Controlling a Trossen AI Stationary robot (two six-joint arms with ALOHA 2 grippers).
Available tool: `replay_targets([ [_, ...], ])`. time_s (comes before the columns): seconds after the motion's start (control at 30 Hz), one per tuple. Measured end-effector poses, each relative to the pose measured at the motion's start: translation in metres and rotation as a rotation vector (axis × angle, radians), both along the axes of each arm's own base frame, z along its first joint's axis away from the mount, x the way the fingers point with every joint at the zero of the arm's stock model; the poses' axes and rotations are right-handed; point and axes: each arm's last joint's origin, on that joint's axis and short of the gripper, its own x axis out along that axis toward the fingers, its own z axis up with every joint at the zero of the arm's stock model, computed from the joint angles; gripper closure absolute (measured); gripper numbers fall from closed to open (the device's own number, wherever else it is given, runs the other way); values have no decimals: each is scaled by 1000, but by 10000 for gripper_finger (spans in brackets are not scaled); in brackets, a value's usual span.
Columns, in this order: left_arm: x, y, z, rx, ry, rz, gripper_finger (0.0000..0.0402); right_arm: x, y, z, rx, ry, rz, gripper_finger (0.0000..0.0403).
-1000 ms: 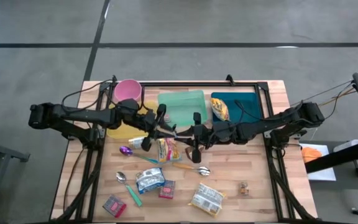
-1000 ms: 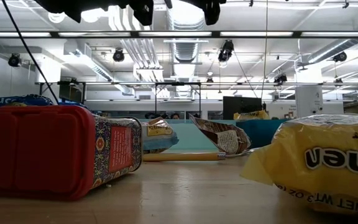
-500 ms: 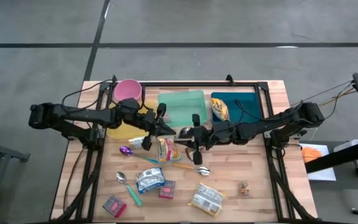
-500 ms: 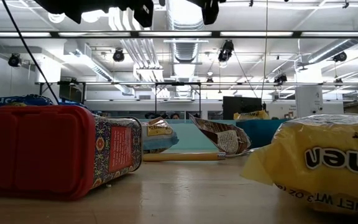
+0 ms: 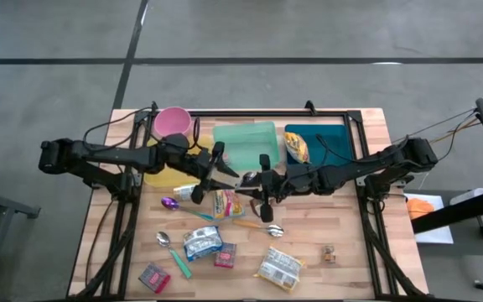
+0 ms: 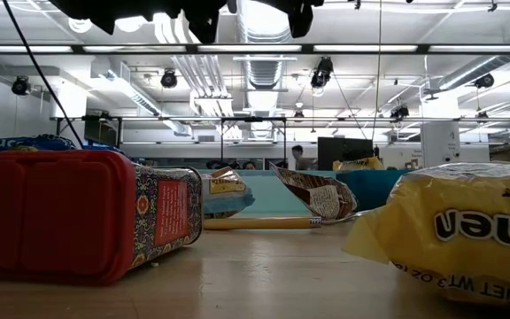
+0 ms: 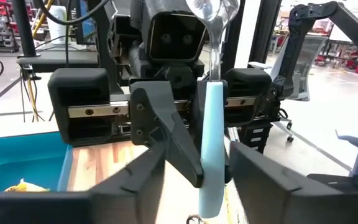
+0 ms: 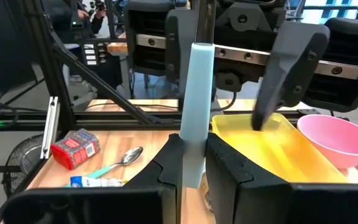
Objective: Pick & Place Food Item
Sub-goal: Put the light blue spoon into the yellow bin
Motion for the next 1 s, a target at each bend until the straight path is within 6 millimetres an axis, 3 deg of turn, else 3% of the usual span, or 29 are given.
replay_targets([
  [0.2,0,-2,0,-31,11,-3,122,1,-5,0,14,4,-18,365],
  [0.4,1,-2,3,-41,-11,23,80,1,-6,-1,17,5,-21,365],
  [0.87,18,0,1,-101,33,68,74,1,-7,-1,35,12,-8,365],
  [1.0,18,0,2,-86,42,71,89,1,-7,-3,36,29,4,365],
])
